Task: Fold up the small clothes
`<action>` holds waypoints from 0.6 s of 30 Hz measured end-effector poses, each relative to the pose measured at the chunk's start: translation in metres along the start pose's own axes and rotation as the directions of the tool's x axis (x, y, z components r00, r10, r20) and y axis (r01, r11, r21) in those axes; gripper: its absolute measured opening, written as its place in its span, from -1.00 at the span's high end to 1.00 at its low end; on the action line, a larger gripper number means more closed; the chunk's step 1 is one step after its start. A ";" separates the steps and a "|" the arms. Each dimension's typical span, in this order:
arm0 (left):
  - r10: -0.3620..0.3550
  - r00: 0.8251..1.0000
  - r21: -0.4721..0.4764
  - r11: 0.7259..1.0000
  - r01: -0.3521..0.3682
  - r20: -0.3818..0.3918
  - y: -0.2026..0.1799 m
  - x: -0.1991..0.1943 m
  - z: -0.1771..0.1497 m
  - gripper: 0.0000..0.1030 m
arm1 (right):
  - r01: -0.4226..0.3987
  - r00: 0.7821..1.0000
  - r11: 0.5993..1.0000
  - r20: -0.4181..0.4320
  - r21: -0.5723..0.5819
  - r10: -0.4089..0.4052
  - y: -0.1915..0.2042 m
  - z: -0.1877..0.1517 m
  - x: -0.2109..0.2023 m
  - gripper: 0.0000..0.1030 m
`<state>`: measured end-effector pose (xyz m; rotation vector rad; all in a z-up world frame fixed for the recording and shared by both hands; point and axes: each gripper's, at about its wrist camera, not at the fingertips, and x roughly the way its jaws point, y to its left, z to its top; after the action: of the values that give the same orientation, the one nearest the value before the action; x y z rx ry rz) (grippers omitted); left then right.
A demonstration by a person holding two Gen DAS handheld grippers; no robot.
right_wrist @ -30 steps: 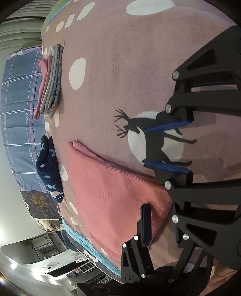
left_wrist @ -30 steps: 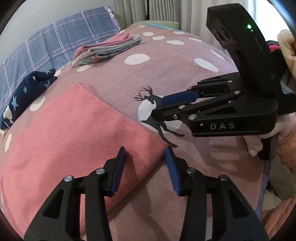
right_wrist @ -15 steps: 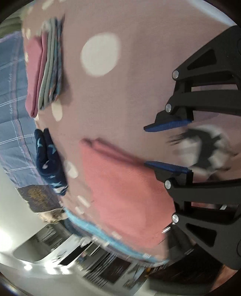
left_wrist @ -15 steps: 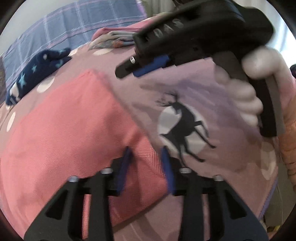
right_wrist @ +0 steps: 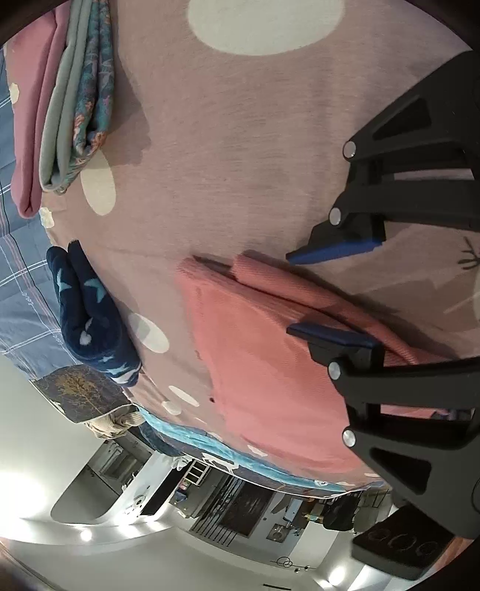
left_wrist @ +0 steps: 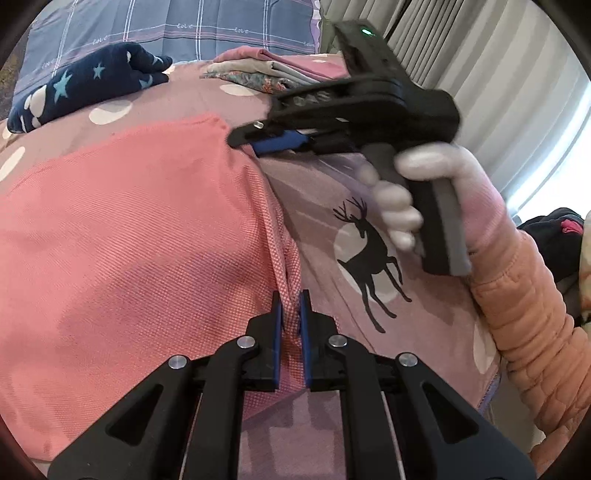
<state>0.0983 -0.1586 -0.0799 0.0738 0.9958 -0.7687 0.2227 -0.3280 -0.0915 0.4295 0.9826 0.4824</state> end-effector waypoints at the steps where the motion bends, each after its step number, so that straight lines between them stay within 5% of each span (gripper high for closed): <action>1: -0.001 1.000 0.001 1.000 0.001 -0.002 -0.001 0.001 0.000 0.84 | 0.010 1.000 1.000 0.005 -0.004 -0.010 0.001 0.003 0.003 0.34; 4: -0.021 1.000 0.003 1.000 0.021 0.012 -0.003 0.001 -0.003 0.84 | -0.023 0.998 1.000 0.060 0.012 0.023 0.001 0.009 0.004 0.86; 6: -0.033 0.999 0.018 0.999 0.033 0.019 -0.005 0.003 -0.004 0.85 | -0.086 0.987 0.996 0.140 0.009 0.084 0.000 0.005 -0.005 0.87; 8: -0.035 0.999 0.056 0.998 0.033 0.020 -0.011 0.007 -0.006 0.85 | -0.054 0.981 0.999 0.187 0.003 0.053 -0.001 0.004 -0.008 0.89; 11: -0.022 1.000 0.116 0.993 0.019 0.021 -0.024 0.012 -0.009 0.86 | -0.005 0.985 1.000 0.170 0.017 0.002 -0.010 0.004 0.004 0.89; 18: -0.005 0.999 0.190 0.982 -0.002 0.039 -0.032 0.013 -0.014 0.86 | -0.075 0.978 0.994 0.201 0.079 0.058 -0.024 0.004 -0.005 0.83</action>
<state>0.0722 -0.1838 -0.0887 0.2227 0.8828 -0.8625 0.2282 -0.3510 -0.0989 0.5791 0.7994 0.4487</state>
